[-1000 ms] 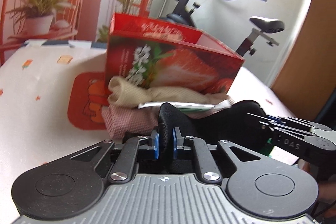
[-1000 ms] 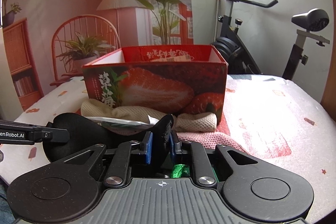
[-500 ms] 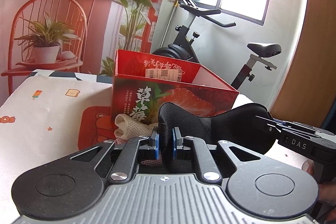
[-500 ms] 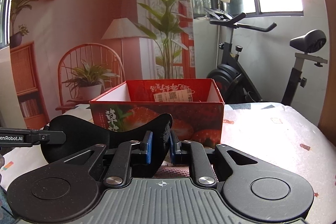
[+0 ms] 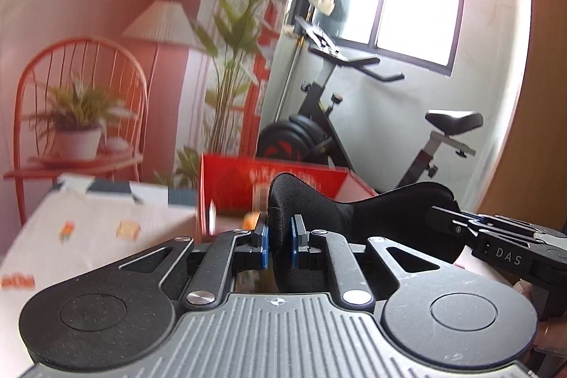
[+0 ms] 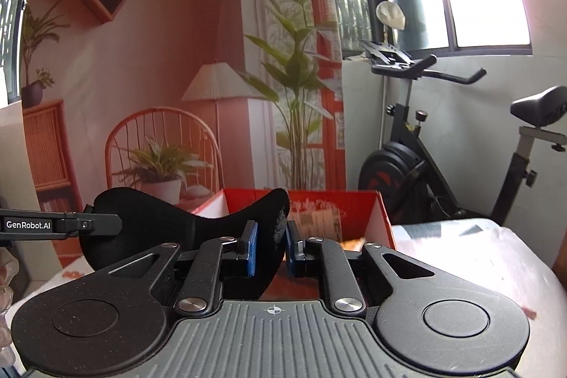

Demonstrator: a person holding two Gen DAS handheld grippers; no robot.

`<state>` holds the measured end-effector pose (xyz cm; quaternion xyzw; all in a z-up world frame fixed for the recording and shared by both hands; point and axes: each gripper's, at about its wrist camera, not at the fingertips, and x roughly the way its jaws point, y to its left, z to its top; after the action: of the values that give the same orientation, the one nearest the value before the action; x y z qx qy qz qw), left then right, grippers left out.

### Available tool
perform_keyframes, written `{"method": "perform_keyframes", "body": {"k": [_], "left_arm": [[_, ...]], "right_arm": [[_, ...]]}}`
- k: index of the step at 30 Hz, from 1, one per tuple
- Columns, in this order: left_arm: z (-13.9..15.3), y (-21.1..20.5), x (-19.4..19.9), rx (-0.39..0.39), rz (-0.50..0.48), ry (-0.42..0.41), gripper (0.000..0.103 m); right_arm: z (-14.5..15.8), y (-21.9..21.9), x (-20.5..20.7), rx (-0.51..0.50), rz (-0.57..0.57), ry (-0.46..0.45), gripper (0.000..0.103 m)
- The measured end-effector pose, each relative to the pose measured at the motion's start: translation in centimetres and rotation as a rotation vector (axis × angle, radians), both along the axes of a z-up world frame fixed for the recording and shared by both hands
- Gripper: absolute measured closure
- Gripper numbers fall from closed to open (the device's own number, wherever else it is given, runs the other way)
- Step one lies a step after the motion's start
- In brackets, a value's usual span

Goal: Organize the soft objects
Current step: 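Lift the black eye mask with both grippers toward the red box, then lower the eye mask into the red box and open both grippers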

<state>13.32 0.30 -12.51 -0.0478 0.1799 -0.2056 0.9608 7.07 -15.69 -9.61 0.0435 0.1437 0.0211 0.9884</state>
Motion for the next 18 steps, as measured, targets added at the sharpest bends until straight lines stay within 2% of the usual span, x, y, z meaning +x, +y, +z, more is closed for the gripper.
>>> {"method": "perform_keyframes", "body": {"k": [9, 14, 18], "left_arm": [[2.4, -1.8, 3.3, 0.045, 0.019, -0.036, 0.090], [2.9, -2.6, 5.9, 0.081, 0.023, -0.042, 0.090], [2.9, -3.1, 8.7, 0.077, 0.042, -0.004, 0.090]], "right_arm": [[3.4, -0.2, 4.6, -0.100, 0.025, -0.041, 0.089], [4.0, -0.7, 7.6, -0.128, 0.012, -0.030, 0.089], [3.8, -0.9, 10.3, -0.128, 0.001, -0.014, 0.089]]}}
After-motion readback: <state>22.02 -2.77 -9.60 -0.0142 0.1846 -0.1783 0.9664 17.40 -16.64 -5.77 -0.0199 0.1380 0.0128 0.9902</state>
